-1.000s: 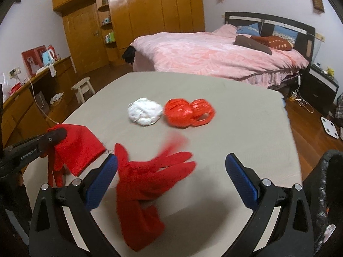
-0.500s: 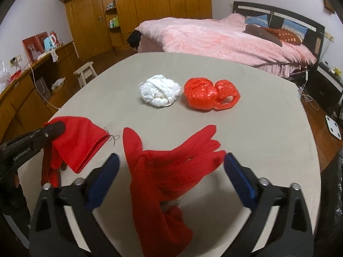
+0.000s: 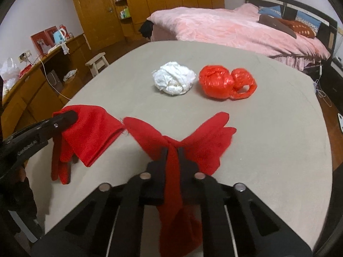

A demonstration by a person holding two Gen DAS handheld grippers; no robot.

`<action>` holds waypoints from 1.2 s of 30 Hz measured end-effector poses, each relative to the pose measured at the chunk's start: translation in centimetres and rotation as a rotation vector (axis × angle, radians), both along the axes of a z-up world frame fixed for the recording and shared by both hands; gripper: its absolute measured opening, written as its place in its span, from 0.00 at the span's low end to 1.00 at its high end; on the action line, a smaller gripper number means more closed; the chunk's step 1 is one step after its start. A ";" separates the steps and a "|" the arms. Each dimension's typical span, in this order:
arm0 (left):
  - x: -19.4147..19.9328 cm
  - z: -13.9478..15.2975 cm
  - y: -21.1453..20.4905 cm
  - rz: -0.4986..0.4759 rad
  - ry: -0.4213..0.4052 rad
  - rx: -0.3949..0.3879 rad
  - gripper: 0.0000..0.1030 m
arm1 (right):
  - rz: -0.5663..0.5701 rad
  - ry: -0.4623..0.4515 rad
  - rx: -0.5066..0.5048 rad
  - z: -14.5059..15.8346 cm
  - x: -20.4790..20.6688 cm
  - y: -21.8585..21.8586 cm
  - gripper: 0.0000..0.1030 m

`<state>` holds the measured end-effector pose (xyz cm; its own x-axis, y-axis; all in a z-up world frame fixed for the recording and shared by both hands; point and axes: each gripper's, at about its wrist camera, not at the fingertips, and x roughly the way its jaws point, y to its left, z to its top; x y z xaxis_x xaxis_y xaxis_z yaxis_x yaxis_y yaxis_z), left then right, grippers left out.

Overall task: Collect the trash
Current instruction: 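Carry the red cloth and red glove toward the black bin with both tools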

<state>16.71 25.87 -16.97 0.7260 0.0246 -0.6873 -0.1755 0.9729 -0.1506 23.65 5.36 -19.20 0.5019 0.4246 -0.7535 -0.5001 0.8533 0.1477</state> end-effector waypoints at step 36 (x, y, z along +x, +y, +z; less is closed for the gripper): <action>1.0 11.4 -17.3 -0.292 -0.194 -0.001 0.09 | -0.216 -0.279 0.121 13.9 -3.1 -16.2 0.07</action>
<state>17.70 8.53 -5.61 0.8196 -0.2037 -0.5355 0.1418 0.9777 -0.1549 20.57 -10.88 -5.26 0.7689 0.3640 -0.5256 -0.3454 0.9283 0.1376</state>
